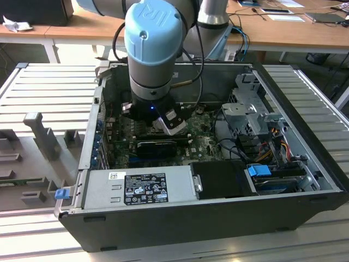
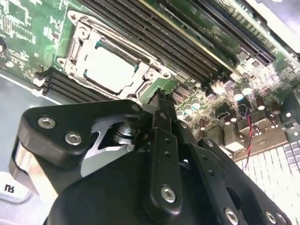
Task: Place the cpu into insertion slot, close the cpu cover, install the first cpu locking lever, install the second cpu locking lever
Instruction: 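Install the second cpu locking lever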
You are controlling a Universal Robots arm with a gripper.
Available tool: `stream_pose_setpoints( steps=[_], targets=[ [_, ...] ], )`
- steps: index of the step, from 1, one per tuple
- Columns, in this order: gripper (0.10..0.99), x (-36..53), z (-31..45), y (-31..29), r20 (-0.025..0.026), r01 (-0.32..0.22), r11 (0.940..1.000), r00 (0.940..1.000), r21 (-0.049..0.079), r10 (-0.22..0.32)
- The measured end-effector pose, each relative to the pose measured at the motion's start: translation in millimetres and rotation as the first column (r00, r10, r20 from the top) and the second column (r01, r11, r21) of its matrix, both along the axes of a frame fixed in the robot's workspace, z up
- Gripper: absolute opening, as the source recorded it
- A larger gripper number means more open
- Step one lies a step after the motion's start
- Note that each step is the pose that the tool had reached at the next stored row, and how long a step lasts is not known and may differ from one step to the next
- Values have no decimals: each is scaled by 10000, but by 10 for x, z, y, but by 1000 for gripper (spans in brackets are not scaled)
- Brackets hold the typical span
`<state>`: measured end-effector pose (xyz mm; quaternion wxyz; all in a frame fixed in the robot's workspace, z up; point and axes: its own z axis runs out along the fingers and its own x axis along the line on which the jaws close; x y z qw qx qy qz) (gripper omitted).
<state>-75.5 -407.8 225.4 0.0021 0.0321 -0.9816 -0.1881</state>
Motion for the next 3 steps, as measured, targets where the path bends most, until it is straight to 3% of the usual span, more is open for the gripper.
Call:
stream_pose_setpoints(
  steps=[3],
  targets=[
    [106, 0, 21, 1, 1, 0, 10000, 10000, 5, 0]
  ],
)
